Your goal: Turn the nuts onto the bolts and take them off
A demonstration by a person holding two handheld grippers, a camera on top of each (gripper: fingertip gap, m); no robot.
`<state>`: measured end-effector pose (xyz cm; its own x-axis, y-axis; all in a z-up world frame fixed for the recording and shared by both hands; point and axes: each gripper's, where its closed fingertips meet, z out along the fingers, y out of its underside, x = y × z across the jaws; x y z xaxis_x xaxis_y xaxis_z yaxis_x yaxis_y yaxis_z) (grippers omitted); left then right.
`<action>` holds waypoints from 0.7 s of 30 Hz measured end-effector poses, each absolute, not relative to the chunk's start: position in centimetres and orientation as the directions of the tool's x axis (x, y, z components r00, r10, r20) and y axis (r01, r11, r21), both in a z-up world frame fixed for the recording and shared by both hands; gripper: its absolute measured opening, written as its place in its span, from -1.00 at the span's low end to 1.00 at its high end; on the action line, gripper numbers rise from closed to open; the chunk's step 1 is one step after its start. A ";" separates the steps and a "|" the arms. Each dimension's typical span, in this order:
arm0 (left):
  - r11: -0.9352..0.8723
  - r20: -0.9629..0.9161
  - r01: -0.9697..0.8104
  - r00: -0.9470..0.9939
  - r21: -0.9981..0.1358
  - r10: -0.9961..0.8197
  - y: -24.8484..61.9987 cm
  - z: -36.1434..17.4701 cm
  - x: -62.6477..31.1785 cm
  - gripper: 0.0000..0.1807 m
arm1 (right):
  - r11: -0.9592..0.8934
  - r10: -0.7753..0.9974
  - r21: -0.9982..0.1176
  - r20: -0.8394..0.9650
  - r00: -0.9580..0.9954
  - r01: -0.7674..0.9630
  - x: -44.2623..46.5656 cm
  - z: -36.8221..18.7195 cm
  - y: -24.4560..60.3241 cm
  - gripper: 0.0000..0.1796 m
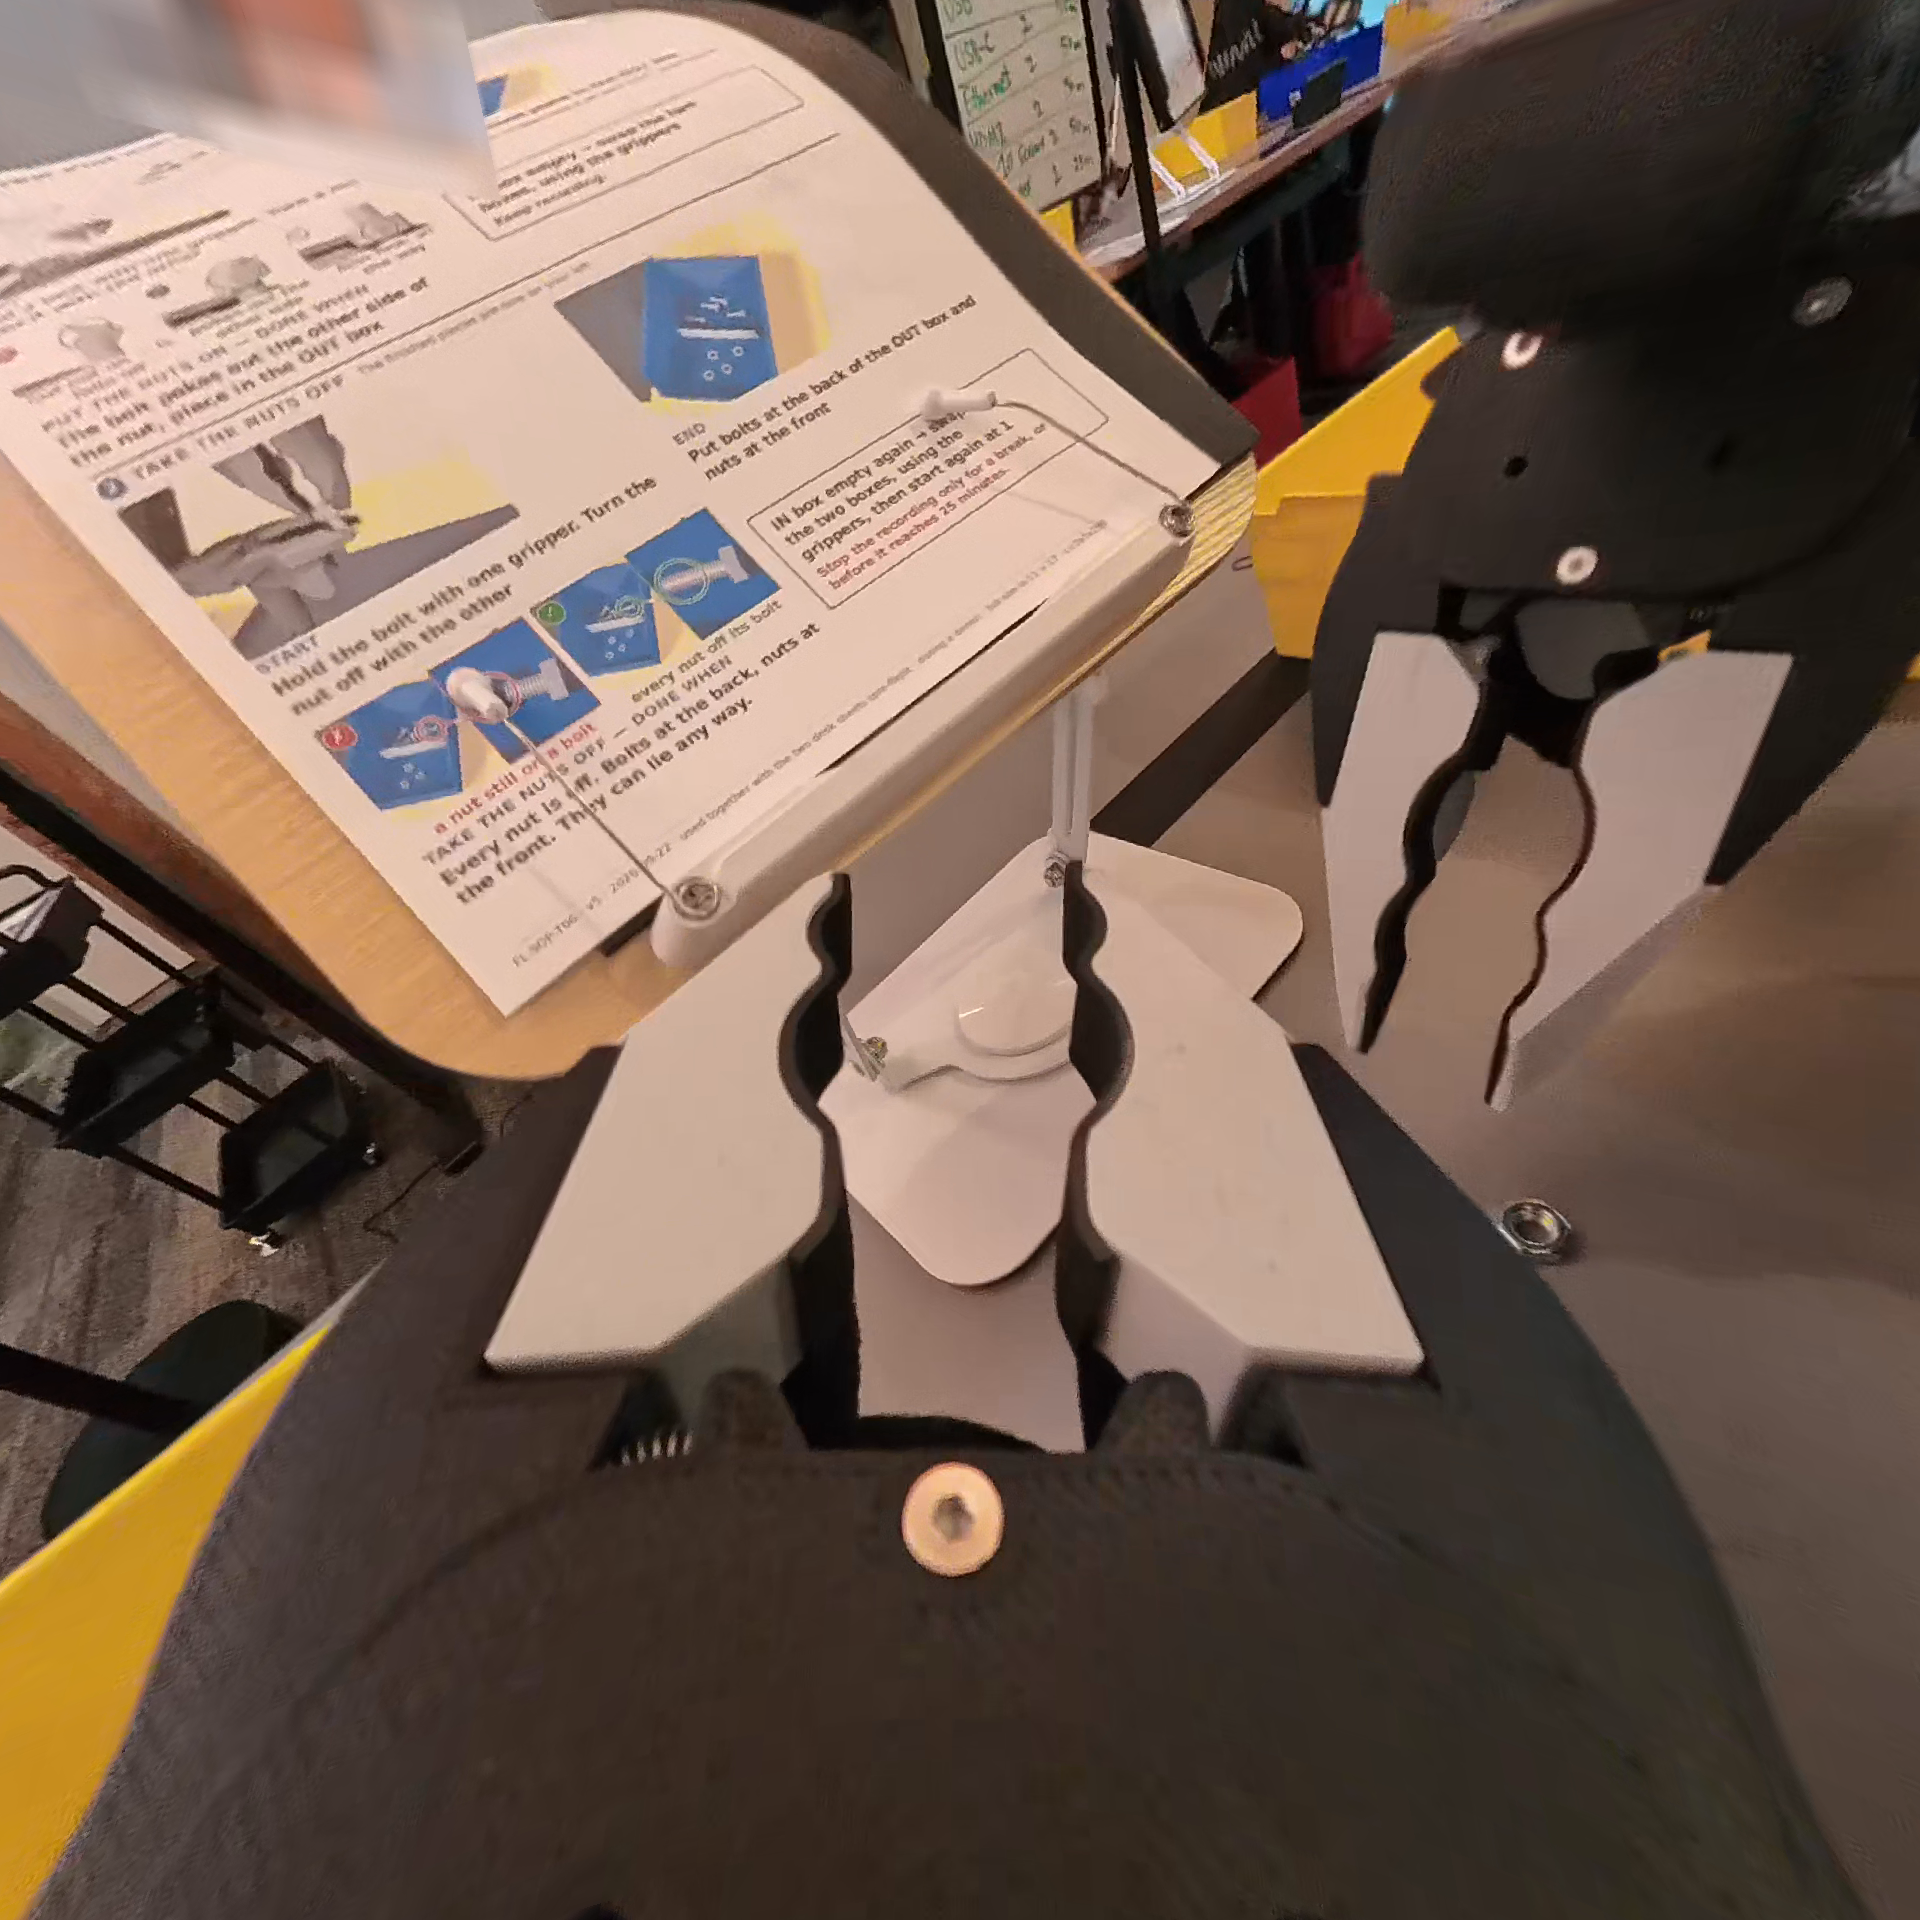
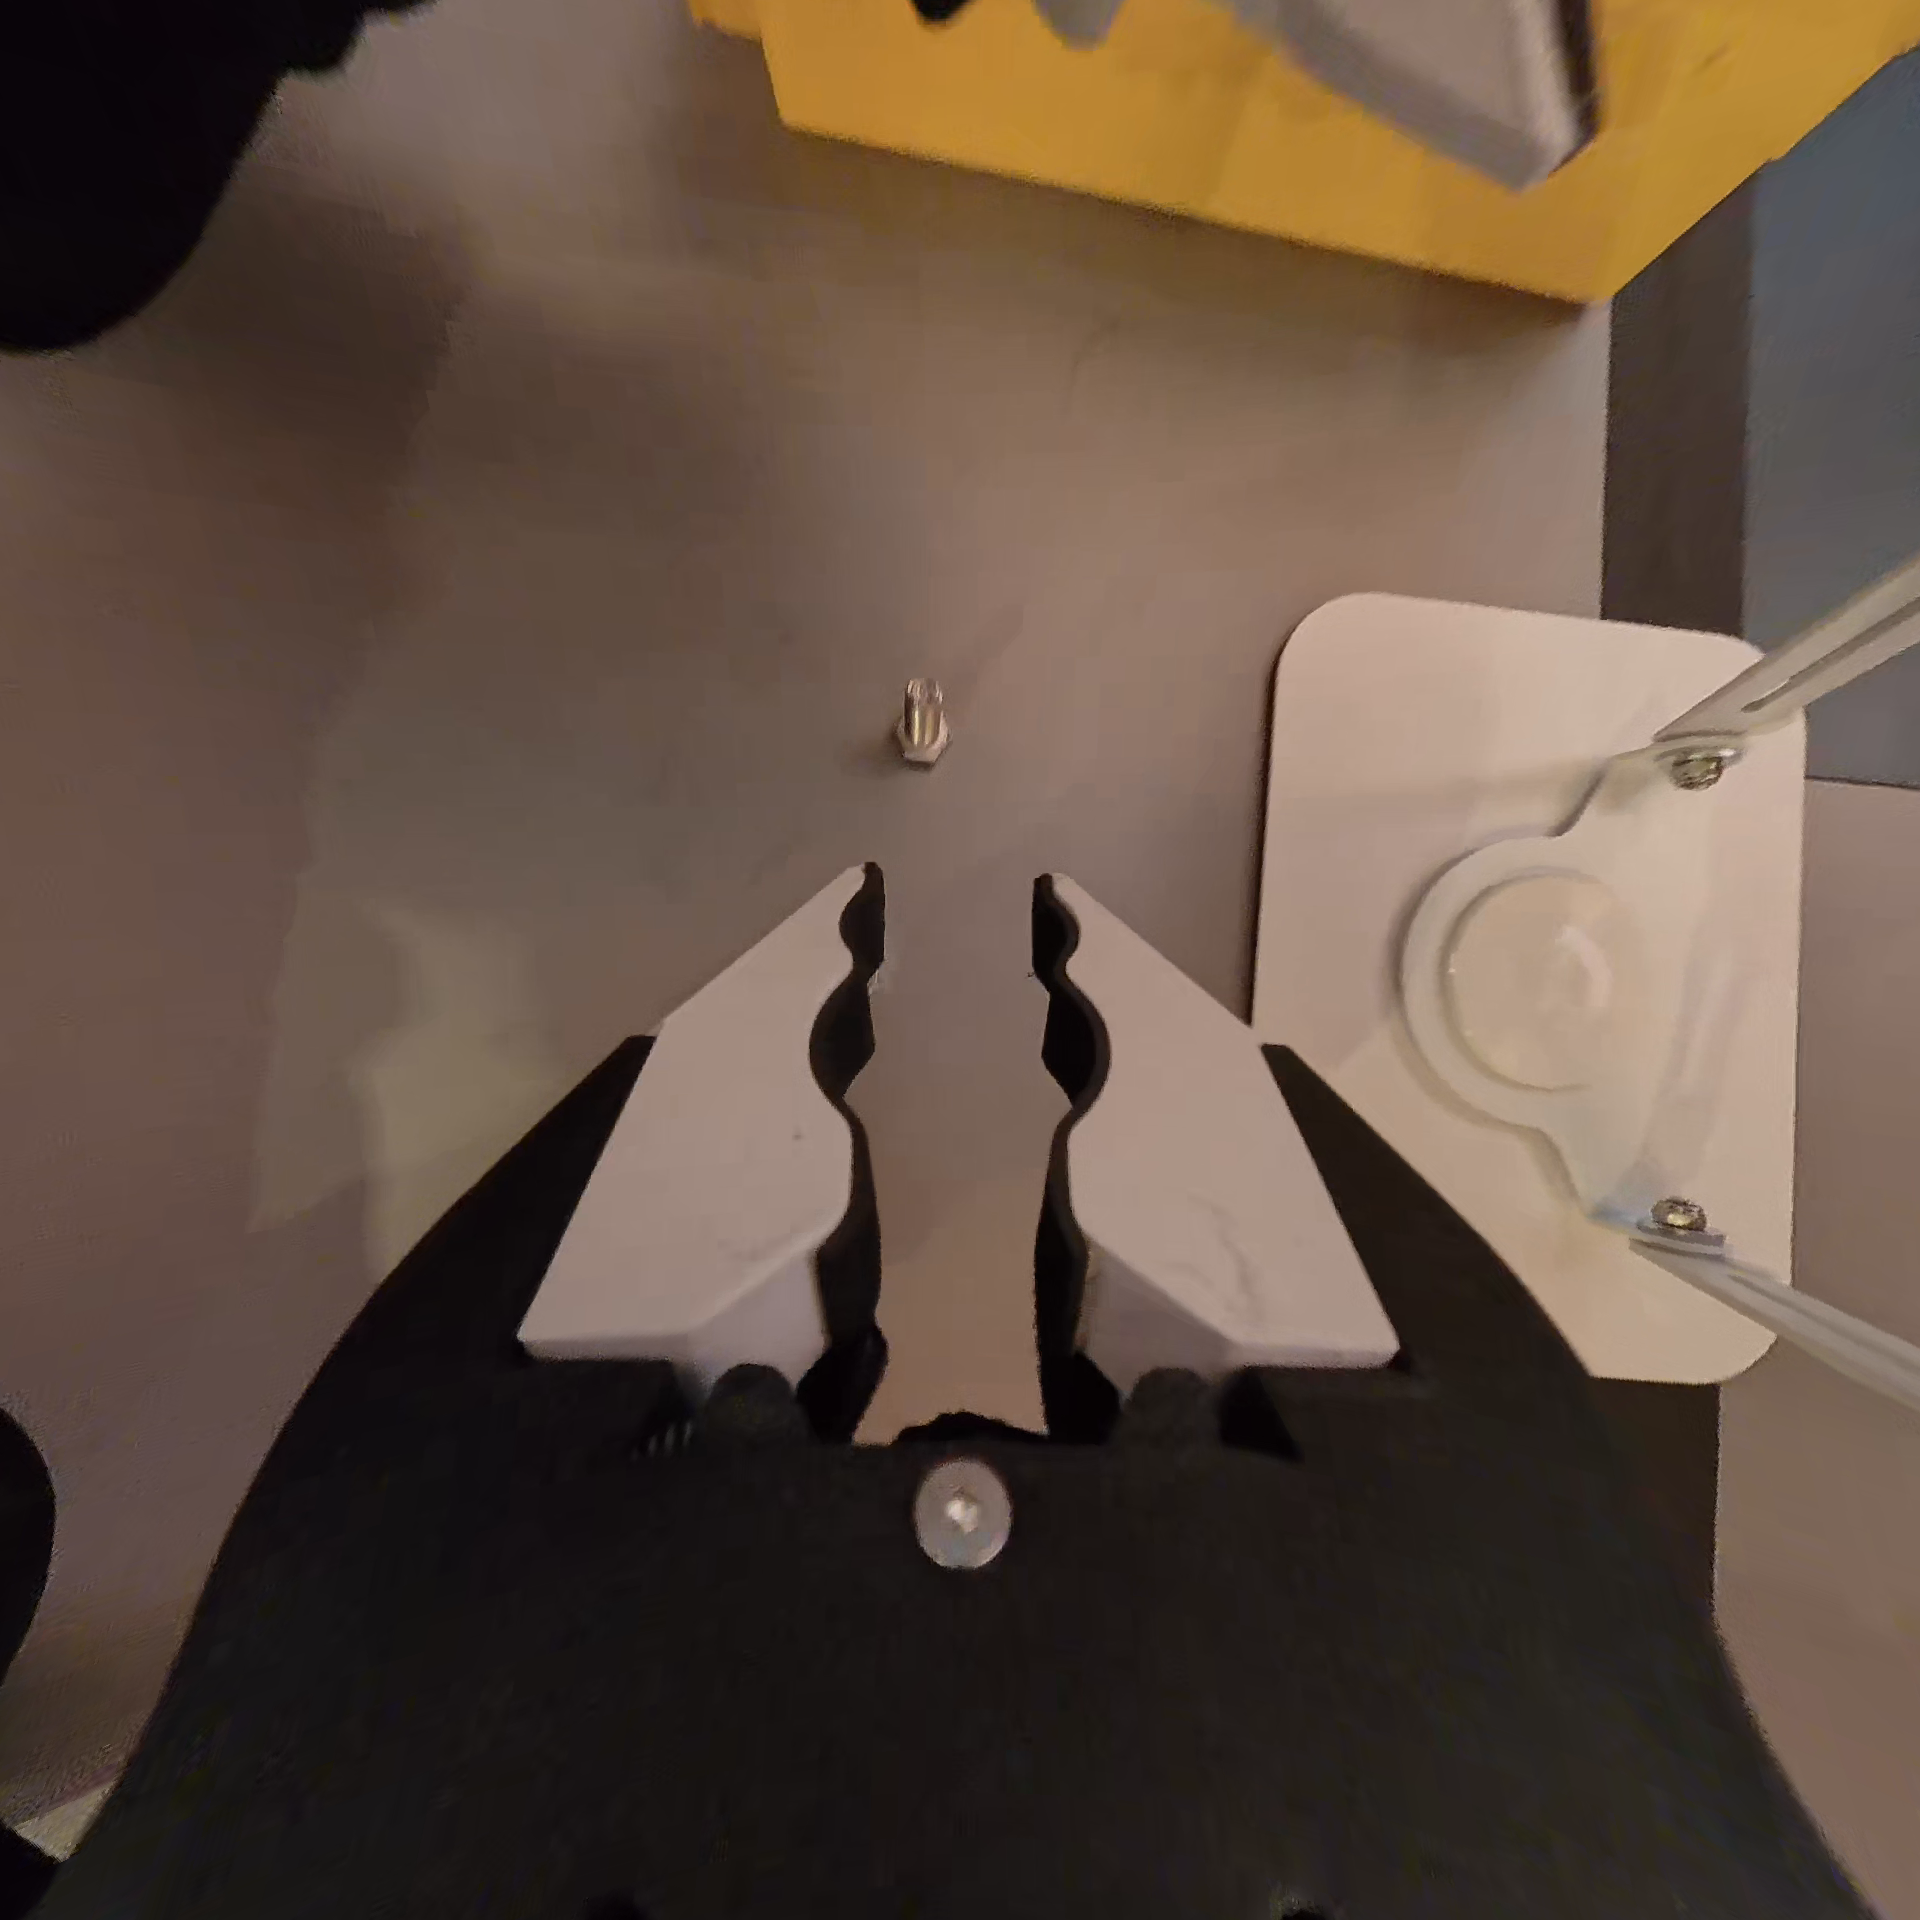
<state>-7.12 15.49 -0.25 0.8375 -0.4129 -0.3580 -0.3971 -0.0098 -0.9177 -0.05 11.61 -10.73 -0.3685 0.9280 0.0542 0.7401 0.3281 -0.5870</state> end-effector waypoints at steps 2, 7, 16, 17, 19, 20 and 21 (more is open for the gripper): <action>-0.004 -0.350 -0.385 0.843 -0.923 -0.408 15.6 -0.5 -7.5 -0.57 | 0.306 0.932 -0.628 0.044 -0.360 0.716 -0.6 -10.1 11.4 -0.69; -0.009 -0.345 -0.380 0.850 -0.925 -0.398 15.5 -1.0 -8.0 -0.57 | 0.280 0.933 -0.687 0.029 -0.360 0.670 -2.2 -9.6 10.7 -0.63; -0.022 -0.319 -0.355 0.864 -0.935 -0.388 15.8 -1.9 -8.7 -0.58 | 0.319 0.910 -0.655 0.009 -0.415 0.685 -3.7 -12.0 8.7 -0.63; -0.025 -0.316 -0.353 0.865 -0.935 -0.389 15.8 -2.0 -8.7 -0.58 | 0.327 0.908 -0.645 0.013 -0.418 0.691 -3.9 -12.4 8.5 -0.63; -0.030 -0.312 -0.350 0.866 -0.936 -0.390 15.9 -2.2 -8.8 -0.58 | 0.345 0.909 -0.612 0.030 -0.415 0.711 -4.3 -13.5 8.4 -0.63; -0.032 -0.309 -0.348 0.867 -0.937 -0.392 15.9 -2.2 -8.8 -0.58 | 0.348 0.911 -0.600 0.036 -0.410 0.720 -4.4 -13.9 8.5 -0.64; -0.033 -0.306 -0.347 0.867 -0.937 -0.393 15.9 -2.3 -8.8 -0.58 | 0.344 0.913 -0.595 0.032 -0.407 0.726 -4.6 -14.3 8.4 -0.64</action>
